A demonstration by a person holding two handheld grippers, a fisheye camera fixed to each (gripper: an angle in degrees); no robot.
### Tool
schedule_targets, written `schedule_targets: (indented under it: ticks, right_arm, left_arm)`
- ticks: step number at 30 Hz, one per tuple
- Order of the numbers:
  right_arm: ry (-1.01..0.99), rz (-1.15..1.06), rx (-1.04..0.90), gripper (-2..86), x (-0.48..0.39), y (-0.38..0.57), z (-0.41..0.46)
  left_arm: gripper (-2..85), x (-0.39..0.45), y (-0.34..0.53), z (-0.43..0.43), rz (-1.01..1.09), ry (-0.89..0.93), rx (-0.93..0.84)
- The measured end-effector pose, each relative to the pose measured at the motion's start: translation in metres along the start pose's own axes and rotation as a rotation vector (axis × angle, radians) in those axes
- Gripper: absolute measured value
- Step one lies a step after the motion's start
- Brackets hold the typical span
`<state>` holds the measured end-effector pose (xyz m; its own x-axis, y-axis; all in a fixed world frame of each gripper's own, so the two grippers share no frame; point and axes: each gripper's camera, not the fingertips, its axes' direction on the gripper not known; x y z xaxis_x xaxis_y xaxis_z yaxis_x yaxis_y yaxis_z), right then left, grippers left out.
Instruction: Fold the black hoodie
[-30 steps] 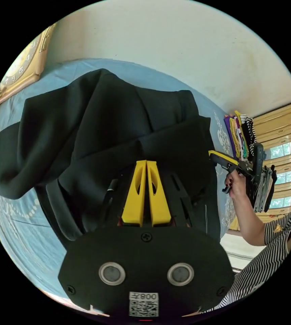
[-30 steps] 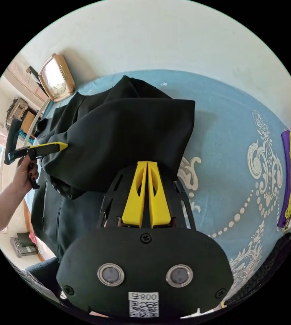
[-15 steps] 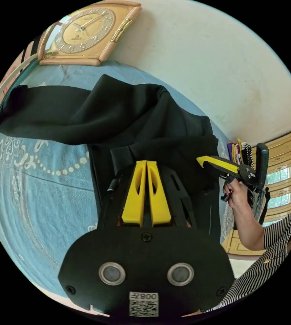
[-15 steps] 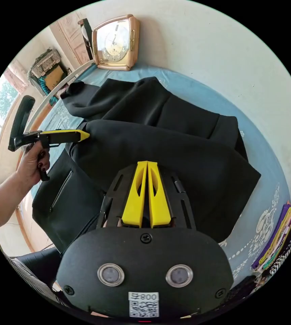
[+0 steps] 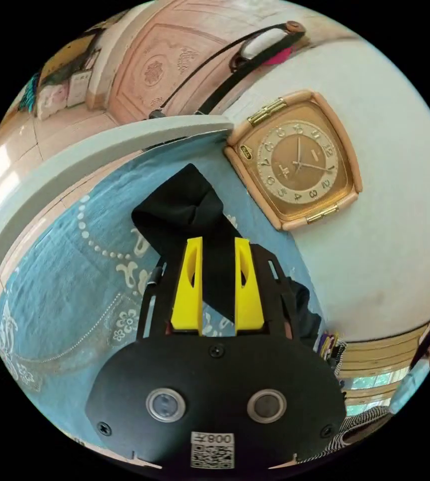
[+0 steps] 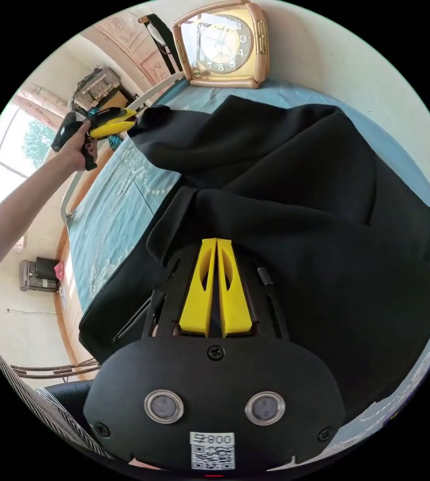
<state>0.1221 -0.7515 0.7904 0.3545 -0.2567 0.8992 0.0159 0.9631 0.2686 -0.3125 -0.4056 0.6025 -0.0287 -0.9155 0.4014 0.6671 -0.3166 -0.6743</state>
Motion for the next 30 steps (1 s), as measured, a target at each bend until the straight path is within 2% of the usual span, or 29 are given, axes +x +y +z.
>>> schedule_targets:
  ticks: [2,7,12,18,25,28,30]
  right_arm:
    - [-0.016,0.021,0.01,0.2,0.01,0.003,0.002]
    - [-0.009,0.017,0.032,0.1,0.029,0.007,0.004]
    - [-0.002,0.033,0.07,0.1,0.051,0.014,-0.001]
    - [0.004,0.051,0.075,0.1,0.076,0.015,-0.016]
    - [-0.043,0.085,0.06,0.4,0.113,0.012,-0.045]
    - [-0.123,0.139,0.041,0.7,0.138,0.01,-0.064]
    - [-0.256,0.168,0.042,1.4,0.158,0.011,-0.089]
  left_arm:
    - [9.8,-0.043,-0.017,-0.007,-0.166,0.099,0.027]
    - [8.6,-0.101,-0.035,-0.015,-0.294,0.268,0.066]
    - [6.2,-0.129,-0.05,-0.029,-0.29,0.331,0.093]
    - [1.1,-0.136,-0.053,-0.054,-0.187,0.336,0.087]
    - [0.1,-0.131,-0.023,-0.07,-0.09,0.475,-0.014]
    - [0.0,-0.126,0.001,-0.071,-0.073,0.57,-0.078]
    - [0.0,-0.124,0.017,-0.072,-0.068,0.634,-0.105]
